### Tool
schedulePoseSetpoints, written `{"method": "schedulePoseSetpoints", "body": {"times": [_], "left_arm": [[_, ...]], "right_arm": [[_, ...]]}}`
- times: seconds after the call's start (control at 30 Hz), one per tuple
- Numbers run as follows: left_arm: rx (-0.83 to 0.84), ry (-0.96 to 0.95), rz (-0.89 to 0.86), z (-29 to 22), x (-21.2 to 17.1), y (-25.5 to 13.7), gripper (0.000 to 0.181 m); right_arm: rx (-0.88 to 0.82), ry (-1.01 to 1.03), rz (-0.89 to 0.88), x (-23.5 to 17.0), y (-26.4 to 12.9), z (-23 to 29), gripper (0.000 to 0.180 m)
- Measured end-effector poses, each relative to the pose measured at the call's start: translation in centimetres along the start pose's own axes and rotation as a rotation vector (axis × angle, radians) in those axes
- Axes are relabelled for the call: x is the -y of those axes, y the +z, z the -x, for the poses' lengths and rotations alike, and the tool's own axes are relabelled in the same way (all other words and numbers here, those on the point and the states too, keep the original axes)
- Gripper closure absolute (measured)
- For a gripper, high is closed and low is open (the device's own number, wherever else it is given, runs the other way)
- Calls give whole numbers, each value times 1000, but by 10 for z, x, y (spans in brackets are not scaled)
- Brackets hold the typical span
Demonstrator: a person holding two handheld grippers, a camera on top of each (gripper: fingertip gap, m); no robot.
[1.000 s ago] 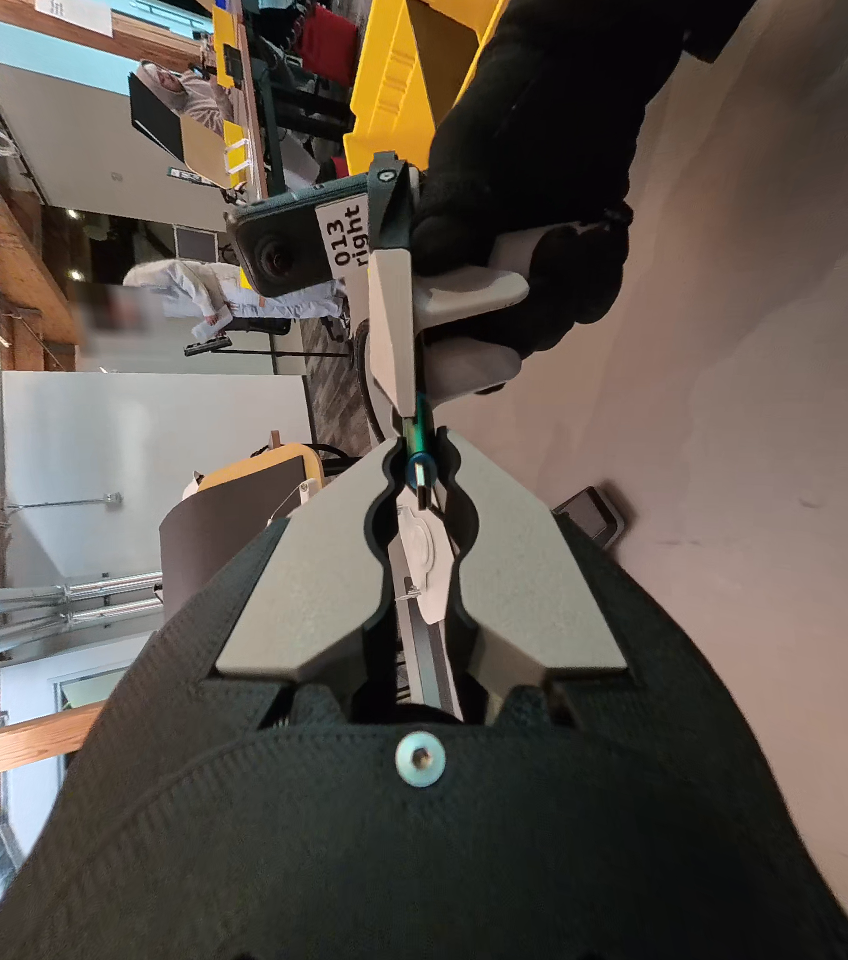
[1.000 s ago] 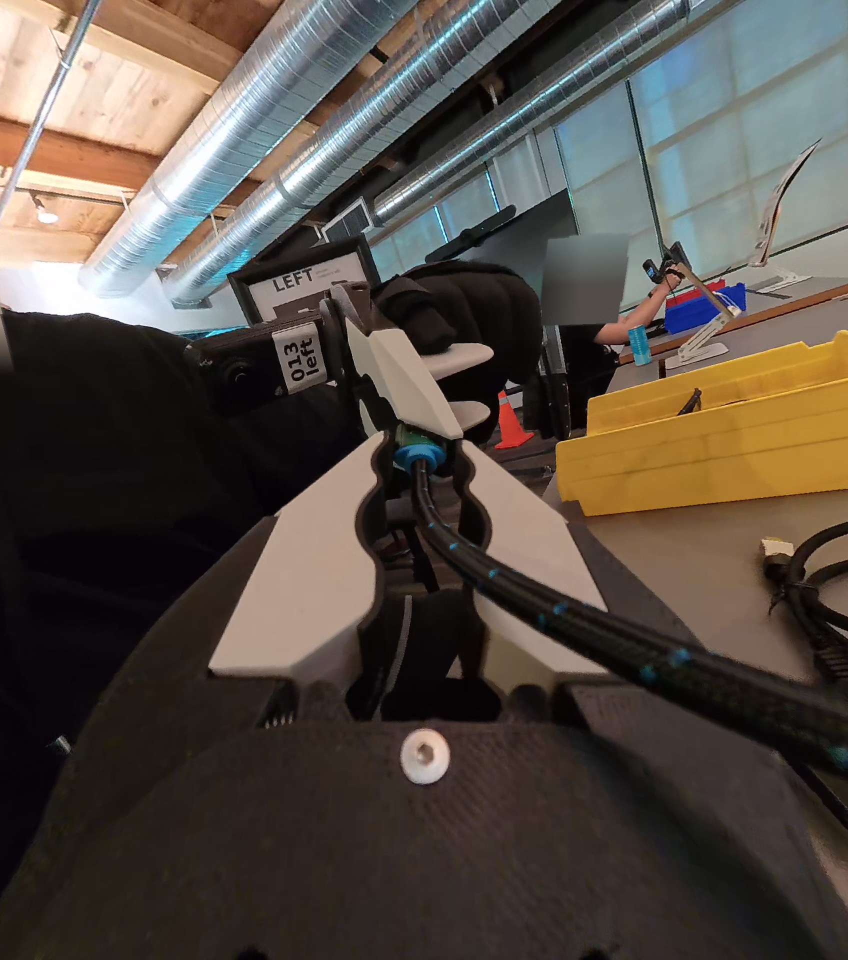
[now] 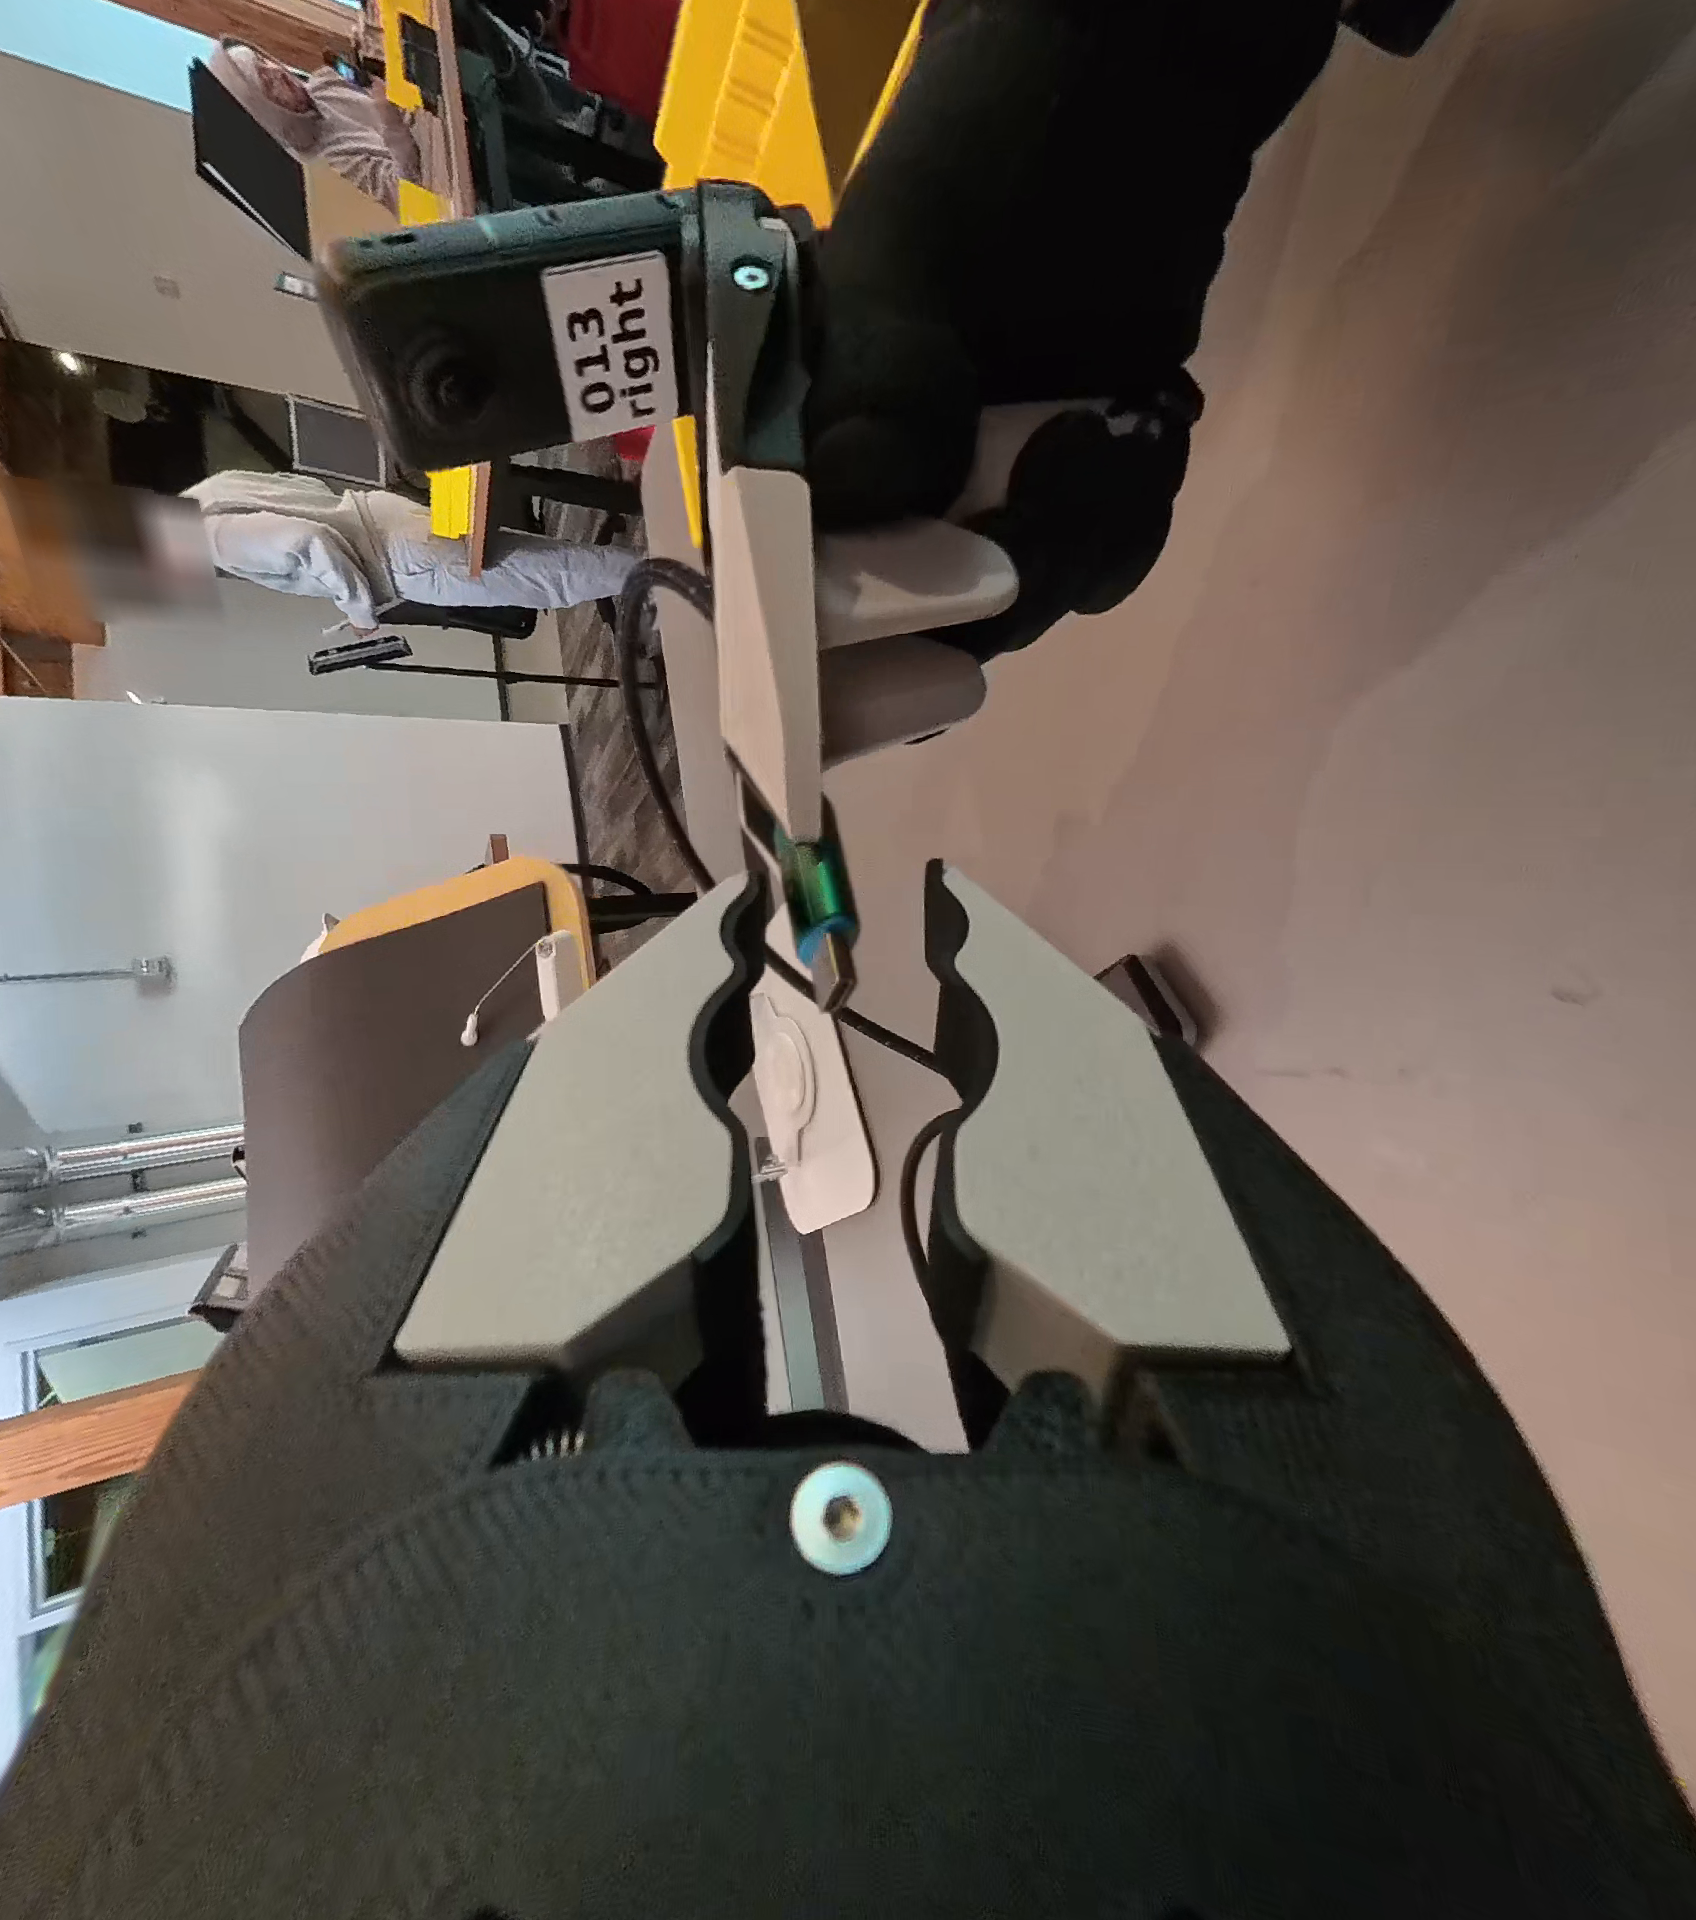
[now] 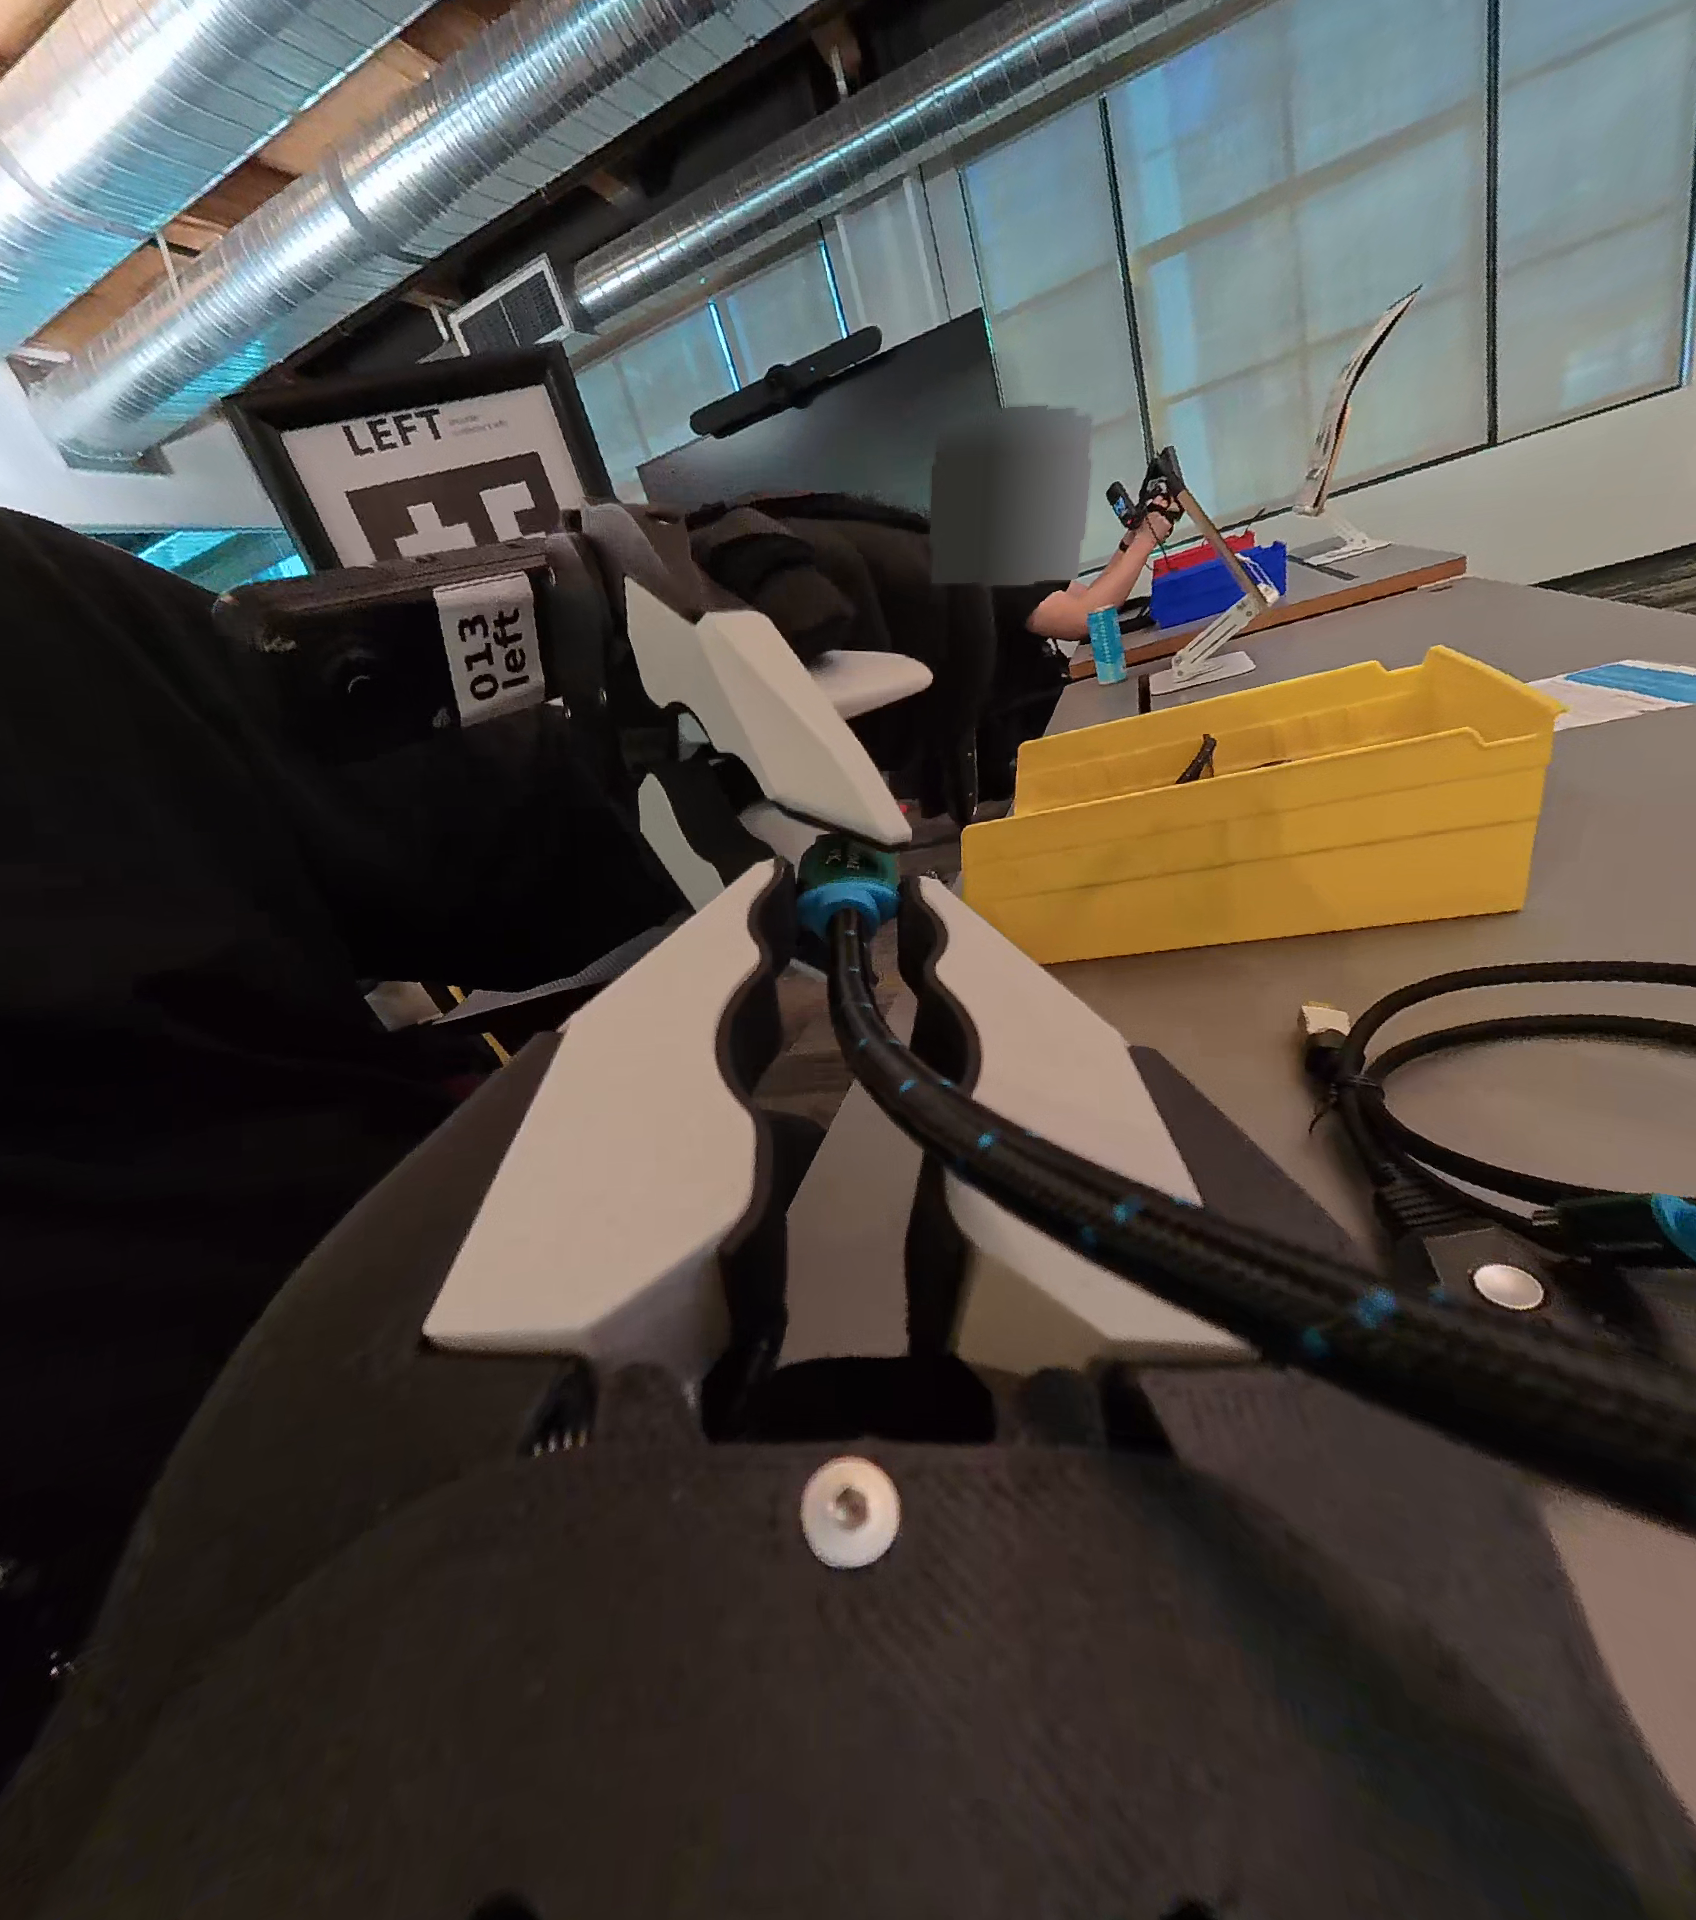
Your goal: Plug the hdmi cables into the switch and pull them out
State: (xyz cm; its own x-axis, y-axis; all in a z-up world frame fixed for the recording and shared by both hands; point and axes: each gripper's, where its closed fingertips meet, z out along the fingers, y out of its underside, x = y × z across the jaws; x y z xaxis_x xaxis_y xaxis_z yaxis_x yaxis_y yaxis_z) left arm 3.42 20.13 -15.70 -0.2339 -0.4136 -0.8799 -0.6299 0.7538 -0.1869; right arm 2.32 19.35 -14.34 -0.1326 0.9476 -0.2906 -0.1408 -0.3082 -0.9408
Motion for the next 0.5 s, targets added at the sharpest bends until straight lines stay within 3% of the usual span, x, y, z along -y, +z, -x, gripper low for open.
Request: {"method": "schedulePoseSetpoints", "body": {"times": [0.03,0.23,0.33,0.5], "left_arm": [[0,2,0,-1,0,1,153],[34,-73,16,10,-10,-4,150],[-25,-216,98,1,-37,1,131],[-116,-376,155,-30,-66,16,123]], "right_arm": [[1,-1,3,0,1,1,163],[-52,-26,-11,6,-8,-6,163],[-84,-28,-20,8,-18,-11,163],[-150,-44,-4,4,-30,-21,163]]}}
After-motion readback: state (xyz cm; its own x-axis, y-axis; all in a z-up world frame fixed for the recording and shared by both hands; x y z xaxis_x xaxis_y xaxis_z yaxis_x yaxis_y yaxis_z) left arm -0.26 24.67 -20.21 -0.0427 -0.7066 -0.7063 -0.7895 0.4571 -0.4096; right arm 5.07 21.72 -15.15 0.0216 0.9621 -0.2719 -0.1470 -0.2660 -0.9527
